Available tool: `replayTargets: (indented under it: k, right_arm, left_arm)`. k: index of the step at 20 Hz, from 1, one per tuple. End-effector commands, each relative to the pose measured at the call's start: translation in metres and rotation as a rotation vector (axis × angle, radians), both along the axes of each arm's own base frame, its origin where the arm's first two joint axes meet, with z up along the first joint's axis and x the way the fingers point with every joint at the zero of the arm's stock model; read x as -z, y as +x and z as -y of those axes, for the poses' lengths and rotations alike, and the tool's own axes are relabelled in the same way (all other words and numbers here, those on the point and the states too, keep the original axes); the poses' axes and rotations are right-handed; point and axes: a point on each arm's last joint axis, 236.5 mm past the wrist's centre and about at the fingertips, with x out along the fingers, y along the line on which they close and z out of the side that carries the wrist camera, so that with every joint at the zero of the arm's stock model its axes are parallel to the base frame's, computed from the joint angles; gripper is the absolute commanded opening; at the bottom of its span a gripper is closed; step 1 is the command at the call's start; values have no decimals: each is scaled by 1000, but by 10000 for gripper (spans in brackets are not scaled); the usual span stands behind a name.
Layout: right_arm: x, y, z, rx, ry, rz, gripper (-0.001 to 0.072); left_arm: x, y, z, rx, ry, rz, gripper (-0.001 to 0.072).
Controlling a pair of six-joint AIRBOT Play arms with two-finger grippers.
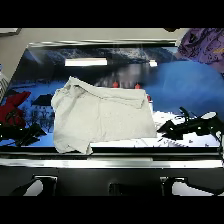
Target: Fold the clothes and pants, and hang the long-sleeved shirts on hangers.
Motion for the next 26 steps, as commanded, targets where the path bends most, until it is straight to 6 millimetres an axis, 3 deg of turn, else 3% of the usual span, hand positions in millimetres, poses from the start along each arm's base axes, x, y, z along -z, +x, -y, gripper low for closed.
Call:
replayTargets:
  k: [1,4,6,7,9,10,12,14,19,22,24,25,26]
  right_arm:
    - [12,0,-7,19,6,32,477]
    - [21,-1,-30,-59,-22,47,506]
    - [24,-1,-44,-92,-24,45,486]
    - [24,-2,-48,-101,-25,45,411]
    - [23,-1,-47,-86,-23,35,85]
    - [21,-1,-47,-85,-24,39,35]
    - [15,2,-46,-79,-31,56,35]
    - [9,3,-46,-62,-37,64,35]
    - [-3,1,-48,-54,-30,64,35]
    - [-6,2,-47,-34,-38,59,35]
    - [-10,3,-46,-26,-42,67,35]
    - [-12,3,-46,-23,-43,71,35]
    - [-14,4,-46,-18,-43,74,35]
  left_arm:
    - [3,1,-1,-8,7,10,470]
    - [3,1,-2,-8,9,12,470]
    - [3,0,-1,-8,4,8,470]
    - [2,-5,3,-14,-13,-17,470]
    - [4,-5,1,-28,-5,-21,470]
    - [3,2,-2,-16,9,15,470]
    - [3,21,-9,-24,38,100,470]
    - [10,31,-1,5,10,160,470]
    - [54,-2,45,58,-147,132,470]
    - [70,-24,55,61,-172,77,470]
    - [71,-24,54,70,-166,84,469]
    - [72,-21,53,64,-160,92,458]
    - [71,-18,53,54,-162,102,350]
